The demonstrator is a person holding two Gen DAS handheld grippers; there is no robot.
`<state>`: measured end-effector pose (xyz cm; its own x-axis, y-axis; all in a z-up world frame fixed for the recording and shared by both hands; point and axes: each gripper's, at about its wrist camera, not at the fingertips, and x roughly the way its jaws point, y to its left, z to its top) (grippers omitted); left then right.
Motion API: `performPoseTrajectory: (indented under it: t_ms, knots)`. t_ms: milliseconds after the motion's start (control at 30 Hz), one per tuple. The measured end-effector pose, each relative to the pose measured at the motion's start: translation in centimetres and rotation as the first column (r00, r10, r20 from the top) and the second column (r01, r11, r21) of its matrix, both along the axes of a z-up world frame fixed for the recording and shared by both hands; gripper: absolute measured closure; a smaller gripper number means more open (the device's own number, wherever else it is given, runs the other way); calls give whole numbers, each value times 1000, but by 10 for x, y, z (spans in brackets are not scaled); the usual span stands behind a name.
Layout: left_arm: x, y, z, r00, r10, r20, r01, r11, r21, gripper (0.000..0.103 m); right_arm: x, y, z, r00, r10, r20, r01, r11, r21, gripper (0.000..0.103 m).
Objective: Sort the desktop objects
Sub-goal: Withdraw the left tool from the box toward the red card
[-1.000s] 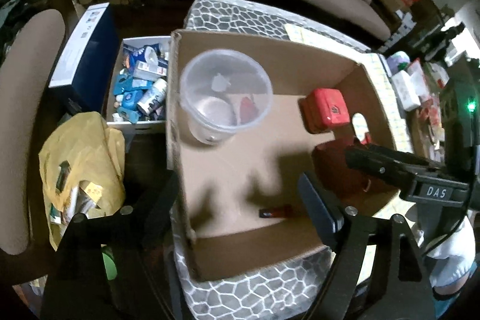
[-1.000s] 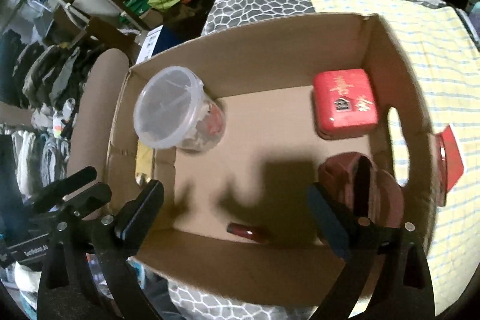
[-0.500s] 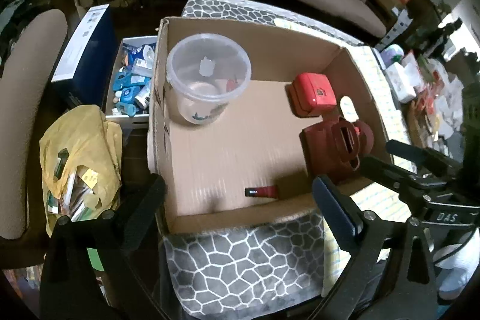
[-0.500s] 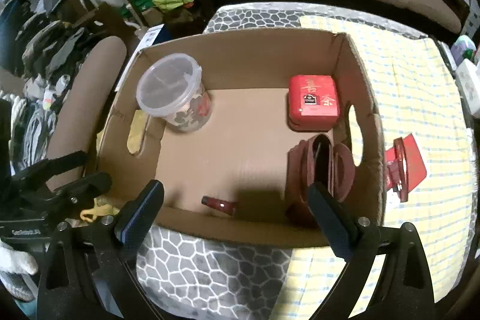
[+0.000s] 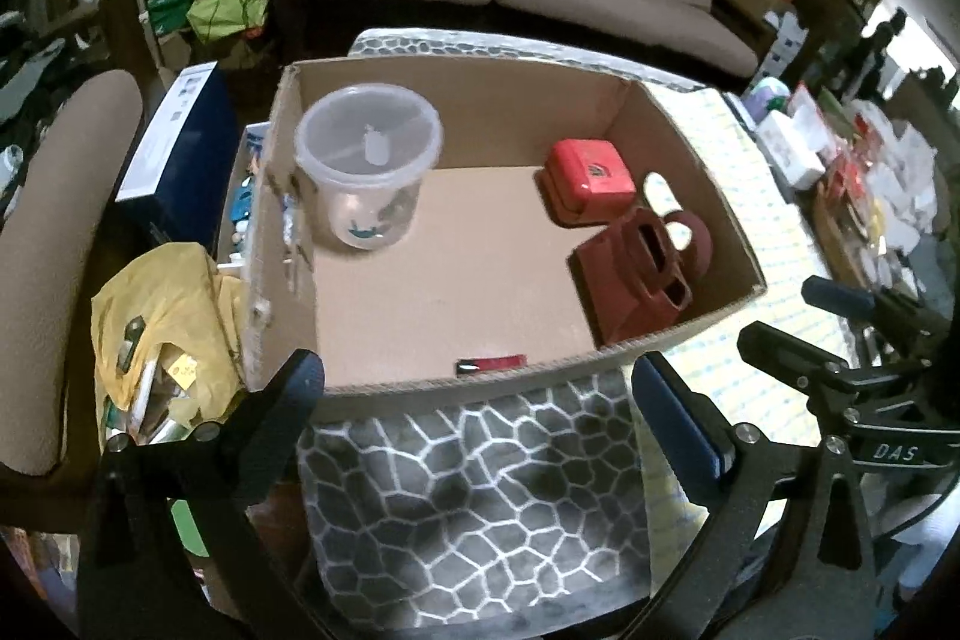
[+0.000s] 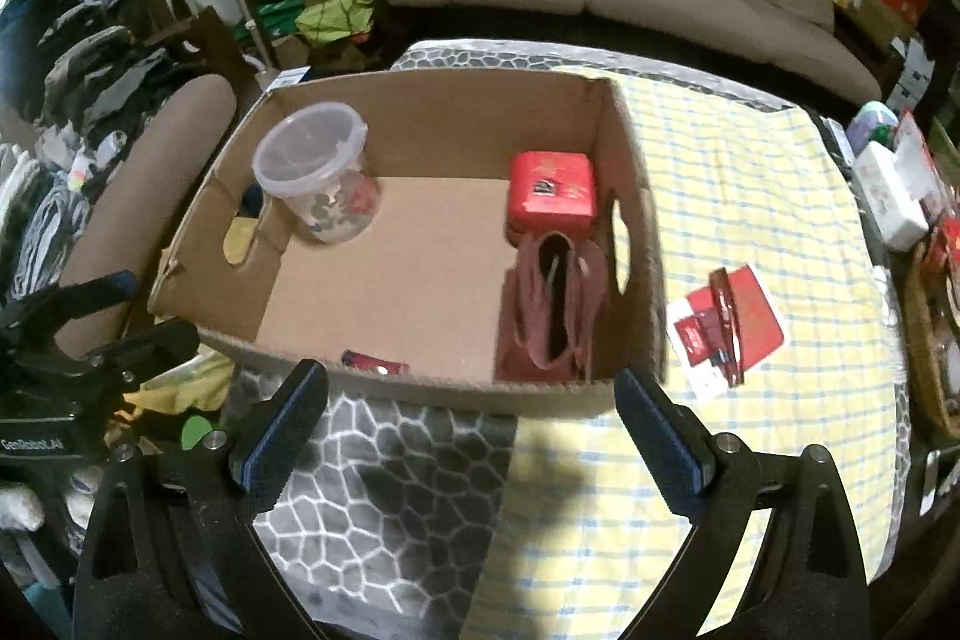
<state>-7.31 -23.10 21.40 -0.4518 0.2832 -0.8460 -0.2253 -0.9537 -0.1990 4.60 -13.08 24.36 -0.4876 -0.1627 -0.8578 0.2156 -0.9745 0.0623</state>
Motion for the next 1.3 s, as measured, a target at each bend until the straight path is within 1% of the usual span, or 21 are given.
performPoseTrajectory:
  t_ms: [167,267,367,467,667,767,867,1000,1100,1233,1300]
  knots:
    - [17,23,-2,999,-15,-35,15,1000,17,0,20,19,-2,1000,-5,-31,6,1000,27,5]
    - [26,37,-1,998,-37,-48,40,998,46,0,29,36,0,999,-2,-41,3,1000,25,5]
    - [36,54,0,995,-67,-73,71,995,62,0,37,62,4,999,-3,-53,4,1000,23,5]
    - [44,73,-4,990,-110,-93,115,992,55,0,42,94,6,998,-24,-60,26,999,29,5]
    - [60,123,-31,977,-202,-61,205,978,47,0,46,166,1,990,-134,-50,133,991,-19,5]
    - [68,148,-41,966,-253,-54,256,966,42,0,46,190,-7,985,-171,-38,169,985,-41,5]
    - [74,169,-46,951,-305,-42,307,950,58,0,44,211,-16,978,-206,-20,204,977,-60,5]
    - [76,202,-39,930,-365,-37,367,928,66,1,38,245,-33,961,-276,12,276,956,-100,5]
    - [70,225,-26,921,-389,-34,391,916,93,1,33,263,-48,949,-313,31,314,943,-108,6]
    - [53,258,-7,911,-410,-46,412,904,111,1,30,283,-63,941,-336,39,338,933,-121,12]
    - [41,274,-3,910,-413,-42,415,902,116,1,26,290,-70,940,-337,47,340,932,-122,15]
